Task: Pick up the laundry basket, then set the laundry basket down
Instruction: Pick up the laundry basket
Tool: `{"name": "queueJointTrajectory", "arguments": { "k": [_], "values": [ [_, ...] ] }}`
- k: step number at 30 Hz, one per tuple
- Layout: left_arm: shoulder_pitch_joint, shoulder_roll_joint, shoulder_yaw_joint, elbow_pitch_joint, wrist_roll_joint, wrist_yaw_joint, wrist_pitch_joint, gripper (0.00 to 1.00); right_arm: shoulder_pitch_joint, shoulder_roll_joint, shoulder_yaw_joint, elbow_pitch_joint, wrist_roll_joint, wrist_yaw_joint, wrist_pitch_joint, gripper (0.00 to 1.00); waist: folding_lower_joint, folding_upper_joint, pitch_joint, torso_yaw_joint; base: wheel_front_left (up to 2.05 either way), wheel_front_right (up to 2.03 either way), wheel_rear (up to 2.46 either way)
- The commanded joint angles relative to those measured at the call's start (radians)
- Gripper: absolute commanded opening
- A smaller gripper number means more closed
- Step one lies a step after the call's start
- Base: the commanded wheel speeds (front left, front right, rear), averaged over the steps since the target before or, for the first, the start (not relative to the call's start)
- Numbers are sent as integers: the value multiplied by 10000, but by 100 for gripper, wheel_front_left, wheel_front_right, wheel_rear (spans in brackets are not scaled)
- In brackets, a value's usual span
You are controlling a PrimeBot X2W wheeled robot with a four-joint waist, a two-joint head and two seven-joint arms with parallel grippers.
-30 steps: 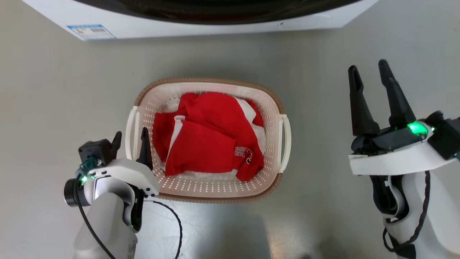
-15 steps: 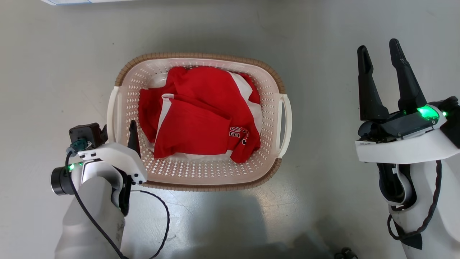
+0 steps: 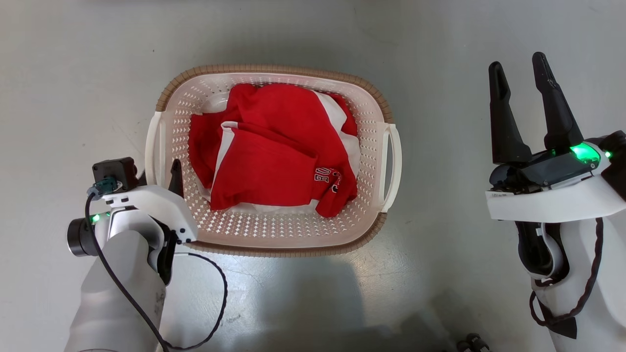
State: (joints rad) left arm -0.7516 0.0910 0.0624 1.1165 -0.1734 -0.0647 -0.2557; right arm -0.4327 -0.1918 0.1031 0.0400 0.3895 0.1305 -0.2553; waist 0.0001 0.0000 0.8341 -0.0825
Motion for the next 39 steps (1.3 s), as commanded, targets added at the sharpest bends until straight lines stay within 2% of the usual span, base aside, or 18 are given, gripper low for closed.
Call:
{"name": "queueJointTrajectory", "arguments": {
  "k": [1,3,4,21,39],
  "values": [
    [91,208,161,83,-1,-110,-61,43,207,-47,226,-220,45,2,-65,100,0,0,6,10,0,0,0],
    [22,197,115,181,0,-180,-61,27,202,-59,238,-207,50,2,-65,100,0,0,15,29,0,0,0],
    [-4,188,94,237,-5,-216,-61,0,207,-65,246,-197,49,2,-65,100,0,0,17,43,0,0,0],
    [205,-5,-169,83,-116,-572,-61,0,134,-3,416,-24,75,2,-65,100,0,0,-261,15,0,0,0],
    [-15,-229,-578,428,-482,-656,-61,0,73,-2,485,22,97,2,-65,100,0,0,-185,-38,0,0,0]
  ]
}}
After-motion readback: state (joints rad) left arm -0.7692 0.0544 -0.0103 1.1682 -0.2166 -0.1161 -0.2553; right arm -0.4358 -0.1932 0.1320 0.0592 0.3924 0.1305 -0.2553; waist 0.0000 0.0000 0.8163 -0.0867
